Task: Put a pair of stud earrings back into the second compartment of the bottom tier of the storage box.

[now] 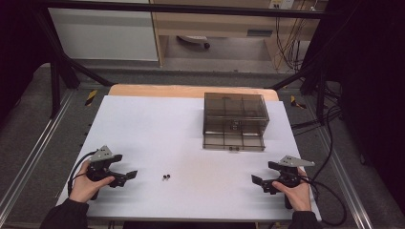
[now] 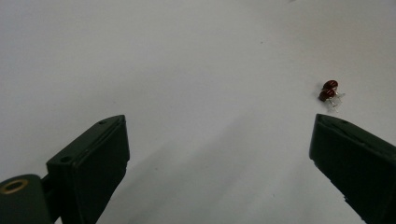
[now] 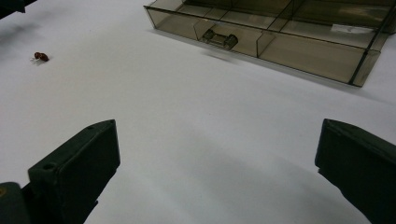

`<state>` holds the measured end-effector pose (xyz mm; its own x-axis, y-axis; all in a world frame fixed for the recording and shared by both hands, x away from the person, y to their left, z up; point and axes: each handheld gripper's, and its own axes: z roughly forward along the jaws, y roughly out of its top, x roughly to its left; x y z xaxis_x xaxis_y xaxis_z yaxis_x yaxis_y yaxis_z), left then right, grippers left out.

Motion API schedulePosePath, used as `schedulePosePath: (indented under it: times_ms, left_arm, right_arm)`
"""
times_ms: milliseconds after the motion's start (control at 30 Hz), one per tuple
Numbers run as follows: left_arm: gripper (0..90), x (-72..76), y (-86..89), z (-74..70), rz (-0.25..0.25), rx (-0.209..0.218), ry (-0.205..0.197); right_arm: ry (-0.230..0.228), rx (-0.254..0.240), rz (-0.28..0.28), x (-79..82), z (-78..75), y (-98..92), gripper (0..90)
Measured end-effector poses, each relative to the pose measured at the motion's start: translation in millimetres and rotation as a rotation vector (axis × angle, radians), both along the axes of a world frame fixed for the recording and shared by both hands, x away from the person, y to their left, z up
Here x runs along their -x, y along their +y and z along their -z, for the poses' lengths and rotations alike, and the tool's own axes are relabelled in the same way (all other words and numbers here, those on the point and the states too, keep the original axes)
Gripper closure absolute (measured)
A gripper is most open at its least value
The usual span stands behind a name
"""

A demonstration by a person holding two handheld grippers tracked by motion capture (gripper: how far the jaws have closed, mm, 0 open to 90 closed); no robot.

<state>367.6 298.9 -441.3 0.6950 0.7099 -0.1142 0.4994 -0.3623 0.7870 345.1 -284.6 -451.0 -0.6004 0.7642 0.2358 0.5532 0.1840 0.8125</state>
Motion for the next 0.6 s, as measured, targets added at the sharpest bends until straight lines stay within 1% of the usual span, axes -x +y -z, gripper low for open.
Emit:
schedulePosePath:
  times_ms: [333, 533, 600]
  left_arm:
    - [4.5, 0.4, -1.4, -0.6, -0.002, 0.002, -0.003]
    - [4.4, 0.2, -5.9, -1.2, -0.004, -0.002, 0.002]
    - [4.0, 0.7, -7.7, -2.8, -0.001, -0.007, -0.004]
  right_arm:
    - [0.003, 0.001, -0.007, 1.3, 0.3, 0.5, 0.6]
    - [0.003, 0.002, -0.012, 1.0, 0.7, 0.9, 0.6]
    - [0.008, 0.000, -0.010, 1.2, 0.6, 1.5, 0.6]
